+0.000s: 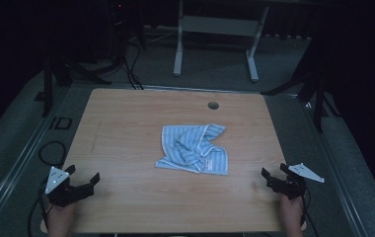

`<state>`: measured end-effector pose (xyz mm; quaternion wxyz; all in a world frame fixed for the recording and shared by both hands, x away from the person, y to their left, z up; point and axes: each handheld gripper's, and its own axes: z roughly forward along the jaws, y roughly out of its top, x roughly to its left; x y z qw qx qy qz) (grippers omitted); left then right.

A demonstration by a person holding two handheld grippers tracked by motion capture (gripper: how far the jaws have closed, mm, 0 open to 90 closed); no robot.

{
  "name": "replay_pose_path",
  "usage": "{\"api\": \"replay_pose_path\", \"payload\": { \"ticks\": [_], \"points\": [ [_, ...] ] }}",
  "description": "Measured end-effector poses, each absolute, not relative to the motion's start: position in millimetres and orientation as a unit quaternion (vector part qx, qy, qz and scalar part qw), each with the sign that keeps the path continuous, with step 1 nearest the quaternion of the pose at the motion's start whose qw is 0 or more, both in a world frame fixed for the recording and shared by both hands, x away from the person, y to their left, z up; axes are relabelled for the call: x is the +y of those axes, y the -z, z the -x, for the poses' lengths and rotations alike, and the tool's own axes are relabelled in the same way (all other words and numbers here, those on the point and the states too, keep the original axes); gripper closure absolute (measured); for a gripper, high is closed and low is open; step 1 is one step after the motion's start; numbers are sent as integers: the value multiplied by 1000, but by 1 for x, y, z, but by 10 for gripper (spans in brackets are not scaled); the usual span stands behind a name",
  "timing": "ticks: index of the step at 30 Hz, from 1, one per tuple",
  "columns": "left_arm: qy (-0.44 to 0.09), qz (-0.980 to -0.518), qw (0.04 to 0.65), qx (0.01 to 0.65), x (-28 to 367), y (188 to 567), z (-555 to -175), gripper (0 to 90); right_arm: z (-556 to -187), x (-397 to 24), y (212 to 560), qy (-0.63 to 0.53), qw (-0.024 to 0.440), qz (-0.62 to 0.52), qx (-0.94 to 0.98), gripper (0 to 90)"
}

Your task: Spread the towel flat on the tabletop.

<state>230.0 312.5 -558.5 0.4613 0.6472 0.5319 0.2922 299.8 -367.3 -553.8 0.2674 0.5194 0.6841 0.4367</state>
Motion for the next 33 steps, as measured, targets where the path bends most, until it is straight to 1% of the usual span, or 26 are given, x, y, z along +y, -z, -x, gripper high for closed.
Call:
{"api": "replay_pose_path", "payload": {
  "ticks": [8,10,12,15,17,18,19,21,23,24,25,27,28,29,31,33],
  "points": [
    [-282,-658,456,529,313,559,-233,22,-303,-364,553,-428,240,-489,721,145],
    [-277,-659,457,530,313,558,-233,22,-304,-366,552,-434,222,-487,724,139],
    [-281,-665,450,526,313,557,-233,22,-304,-366,549,-431,230,-477,731,140],
    [-251,-655,464,541,311,554,-235,22,-307,-366,546,-425,220,-468,743,137],
    [-229,-660,466,543,307,551,-239,22,-309,-365,545,-427,191,-464,752,135],
    [-213,-660,470,545,306,550,-241,22,-310,-364,545,-423,185,-458,759,134],
    [-189,-663,475,548,304,548,-244,22,-311,-363,545,-415,182,-455,766,134],
    [-155,-677,475,541,298,546,-251,22,-313,-361,544,-419,152,-445,776,133],
    [-135,-685,476,535,293,545,-257,22,-315,-358,543,-415,148,-441,782,133],
    [-127,-689,479,529,292,544,-259,22,-317,-357,542,-417,132,-440,784,129],
    [-127,-695,476,524,288,543,-262,22,-318,-356,542,-420,120,-435,787,129],
    [-115,-701,481,513,284,542,-267,22,-320,-352,539,-414,120,-431,792,130],
    [-114,-701,484,512,283,541,-268,22,-323,-349,538,-418,102,-427,795,123],
    [-113,-708,482,504,278,540,-270,22,-325,-347,537,-418,101,-427,796,124],
    [-110,-715,480,496,271,538,-272,22,-330,-341,536,-421,74,-419,801,124],
    [-106,-723,484,482,263,538,-273,22,-333,-333,534,-415,86,-407,809,134]
  ]
}}
